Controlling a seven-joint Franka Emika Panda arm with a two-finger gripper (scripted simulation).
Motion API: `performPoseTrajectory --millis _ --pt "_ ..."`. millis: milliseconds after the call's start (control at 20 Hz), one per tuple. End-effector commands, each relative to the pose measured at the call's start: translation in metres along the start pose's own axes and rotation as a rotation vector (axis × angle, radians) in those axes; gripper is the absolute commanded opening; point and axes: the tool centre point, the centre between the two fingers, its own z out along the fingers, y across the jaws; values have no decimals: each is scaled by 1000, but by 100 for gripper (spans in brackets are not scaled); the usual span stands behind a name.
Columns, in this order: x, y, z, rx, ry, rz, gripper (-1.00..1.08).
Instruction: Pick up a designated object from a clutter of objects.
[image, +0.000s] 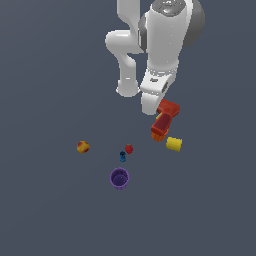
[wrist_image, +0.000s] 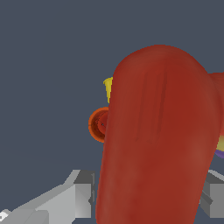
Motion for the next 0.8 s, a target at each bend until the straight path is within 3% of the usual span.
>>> performPoseTrajectory --millis 0,400,750 --pt "5 -7 -22 -2 2 0 -100" --pt "16 -22 -68 -2 3 0 -100" --pt "20 -26 -83 -2 3 0 -100"
